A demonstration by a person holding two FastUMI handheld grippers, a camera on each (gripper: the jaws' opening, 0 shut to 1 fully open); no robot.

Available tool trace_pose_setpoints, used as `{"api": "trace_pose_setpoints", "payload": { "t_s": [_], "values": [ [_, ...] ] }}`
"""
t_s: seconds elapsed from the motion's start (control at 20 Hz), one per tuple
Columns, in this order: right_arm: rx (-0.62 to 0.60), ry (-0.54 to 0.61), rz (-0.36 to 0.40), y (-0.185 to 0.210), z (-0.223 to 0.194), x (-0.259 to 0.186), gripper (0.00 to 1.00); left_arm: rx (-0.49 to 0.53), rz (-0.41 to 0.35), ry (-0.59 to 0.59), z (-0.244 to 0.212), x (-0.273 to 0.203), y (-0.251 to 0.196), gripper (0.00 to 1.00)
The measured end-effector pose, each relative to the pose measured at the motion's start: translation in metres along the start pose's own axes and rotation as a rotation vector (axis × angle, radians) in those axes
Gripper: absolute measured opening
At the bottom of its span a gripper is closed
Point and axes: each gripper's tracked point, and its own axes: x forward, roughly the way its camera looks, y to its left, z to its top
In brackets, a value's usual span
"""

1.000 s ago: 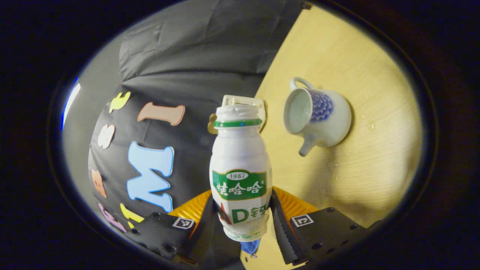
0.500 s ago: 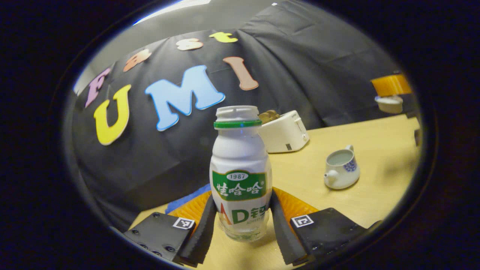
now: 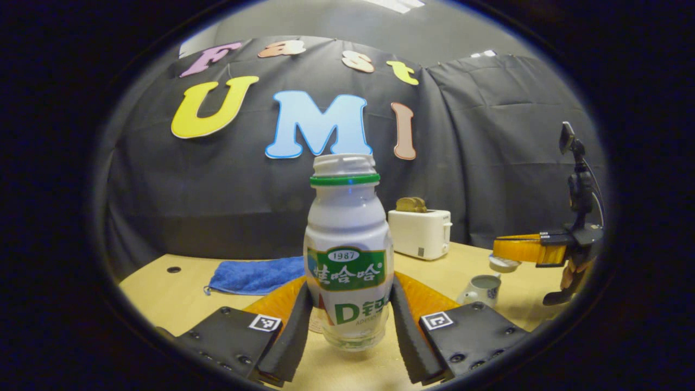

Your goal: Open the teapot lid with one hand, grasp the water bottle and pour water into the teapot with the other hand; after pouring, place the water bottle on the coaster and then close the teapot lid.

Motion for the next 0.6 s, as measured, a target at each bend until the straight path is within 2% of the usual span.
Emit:
{"api": "trace_pose_setpoints", "payload": {
  "t_s": [0.05,0.55,0.6],
  "values": [
    [0.004,0.009,-0.006,-0.001,-0.004,0.005,0.06,0.0,0.004,0.0,0.0,0.003,0.005,0.79],
    [-0.063,0.035,-0.045,-0.003,-0.022,0.018,0.06,0.016,0.036,0.022,-0.009,0.012,0.029,0.79],
    [-0.062,0.033,-0.041,0.0,-0.023,0.018,0.06,0.017,0.034,0.023,-0.009,0.013,0.028,0.83]
  ]
}}
